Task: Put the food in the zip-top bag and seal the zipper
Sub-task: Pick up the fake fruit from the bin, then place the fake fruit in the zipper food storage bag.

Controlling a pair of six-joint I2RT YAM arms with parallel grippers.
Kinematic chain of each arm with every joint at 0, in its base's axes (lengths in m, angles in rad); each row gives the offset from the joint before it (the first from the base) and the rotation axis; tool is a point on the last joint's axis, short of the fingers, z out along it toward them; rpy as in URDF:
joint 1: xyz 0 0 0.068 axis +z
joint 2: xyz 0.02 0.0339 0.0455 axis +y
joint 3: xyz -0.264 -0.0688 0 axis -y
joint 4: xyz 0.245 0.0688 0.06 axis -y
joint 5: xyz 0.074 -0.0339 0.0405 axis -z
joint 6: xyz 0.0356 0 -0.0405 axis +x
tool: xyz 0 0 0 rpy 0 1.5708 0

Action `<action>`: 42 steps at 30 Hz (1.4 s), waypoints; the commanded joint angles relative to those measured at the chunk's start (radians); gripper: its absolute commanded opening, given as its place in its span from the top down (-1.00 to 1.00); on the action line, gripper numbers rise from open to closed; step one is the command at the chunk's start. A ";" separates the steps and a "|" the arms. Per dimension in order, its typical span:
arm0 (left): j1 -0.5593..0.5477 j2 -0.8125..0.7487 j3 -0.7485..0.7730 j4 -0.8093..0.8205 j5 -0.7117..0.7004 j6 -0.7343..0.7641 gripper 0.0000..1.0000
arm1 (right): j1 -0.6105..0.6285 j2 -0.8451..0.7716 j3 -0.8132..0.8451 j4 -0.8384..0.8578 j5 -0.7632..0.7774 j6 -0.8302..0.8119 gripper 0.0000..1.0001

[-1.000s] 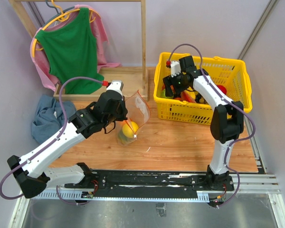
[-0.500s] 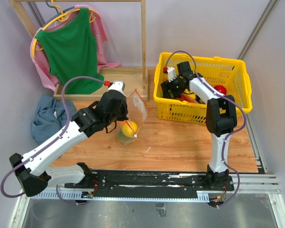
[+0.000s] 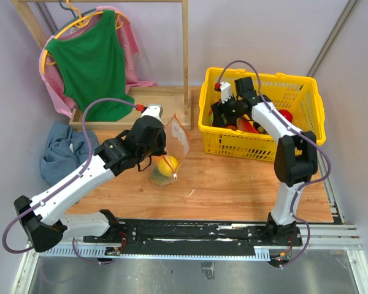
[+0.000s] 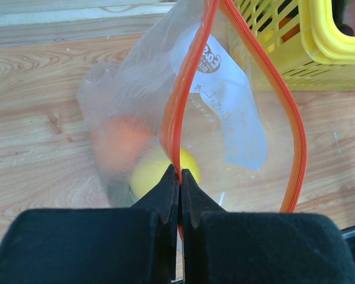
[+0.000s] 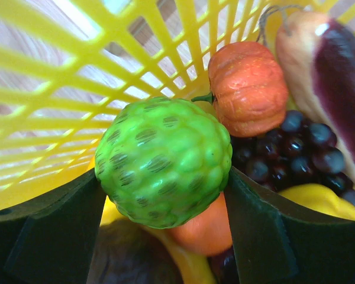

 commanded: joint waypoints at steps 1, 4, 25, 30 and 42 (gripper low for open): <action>0.004 -0.015 0.014 0.027 -0.031 -0.003 0.99 | -0.009 -0.148 -0.049 0.042 0.039 0.041 0.29; 0.005 -0.019 0.008 0.040 -0.031 -0.004 0.99 | -0.008 -0.207 -0.076 0.049 0.075 0.084 0.40; 0.004 -0.044 0.009 0.056 -0.017 -0.025 0.99 | 0.115 -0.673 -0.221 0.142 0.149 0.294 0.56; 0.004 -0.044 0.011 0.058 -0.013 -0.028 0.99 | 0.232 -0.757 -0.249 0.191 0.103 0.314 0.54; 0.004 -0.060 -0.002 0.076 0.017 -0.037 0.99 | 0.507 -0.707 -0.261 0.204 0.058 0.306 0.42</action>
